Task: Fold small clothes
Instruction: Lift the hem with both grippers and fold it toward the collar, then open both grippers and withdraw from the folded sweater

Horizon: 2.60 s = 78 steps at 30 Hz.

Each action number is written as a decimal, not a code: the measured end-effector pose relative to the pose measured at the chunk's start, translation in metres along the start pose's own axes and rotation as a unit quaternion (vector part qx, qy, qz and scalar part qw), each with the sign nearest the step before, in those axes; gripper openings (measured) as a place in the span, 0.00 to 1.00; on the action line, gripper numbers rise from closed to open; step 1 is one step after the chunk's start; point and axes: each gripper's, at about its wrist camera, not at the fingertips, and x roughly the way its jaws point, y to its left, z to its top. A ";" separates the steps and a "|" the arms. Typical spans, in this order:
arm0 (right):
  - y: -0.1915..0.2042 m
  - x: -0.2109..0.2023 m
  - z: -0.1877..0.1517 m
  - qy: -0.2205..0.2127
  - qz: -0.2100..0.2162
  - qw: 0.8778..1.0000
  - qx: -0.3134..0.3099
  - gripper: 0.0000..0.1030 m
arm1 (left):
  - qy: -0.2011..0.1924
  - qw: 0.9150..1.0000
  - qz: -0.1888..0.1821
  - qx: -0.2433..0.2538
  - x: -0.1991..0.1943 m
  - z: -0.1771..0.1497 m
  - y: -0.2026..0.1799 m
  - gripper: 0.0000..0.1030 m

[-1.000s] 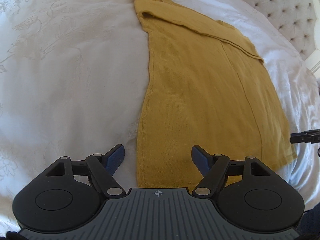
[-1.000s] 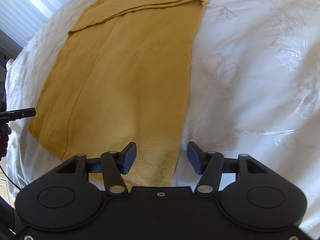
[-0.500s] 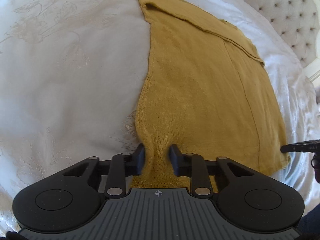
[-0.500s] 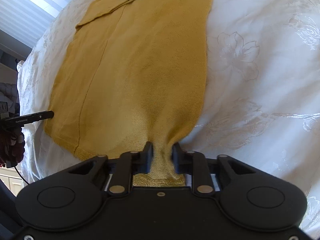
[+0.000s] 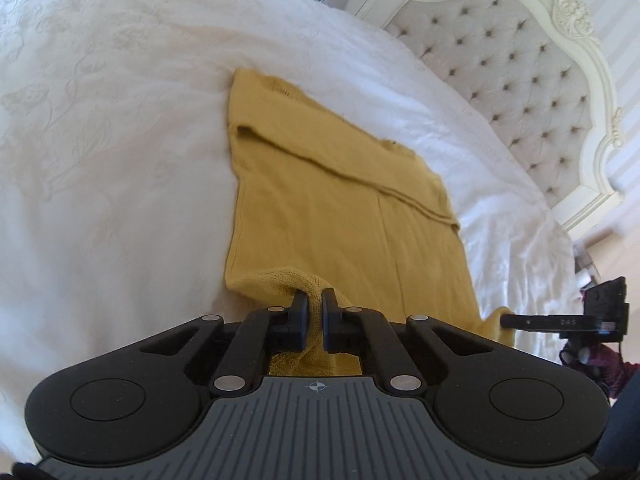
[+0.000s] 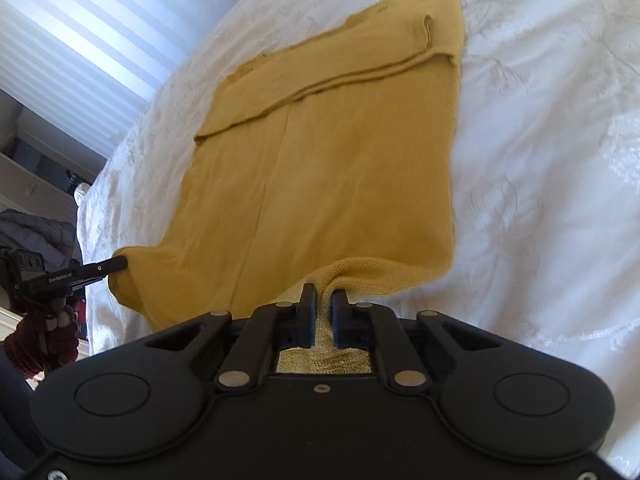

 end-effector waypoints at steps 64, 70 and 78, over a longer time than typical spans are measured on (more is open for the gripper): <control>-0.005 0.131 0.216 -0.175 -0.222 0.953 -0.113 0.41 | -0.092 0.978 0.170 0.074 0.184 0.172 -0.006 0.48; -0.005 0.104 0.210 -0.213 -0.224 0.945 -0.106 0.44 | -0.082 0.976 0.169 0.111 0.171 0.167 -0.010 0.48; 0.007 0.104 0.159 -0.181 -0.208 0.949 -0.150 0.51 | -0.011 0.977 0.131 0.170 0.172 0.113 -0.023 0.48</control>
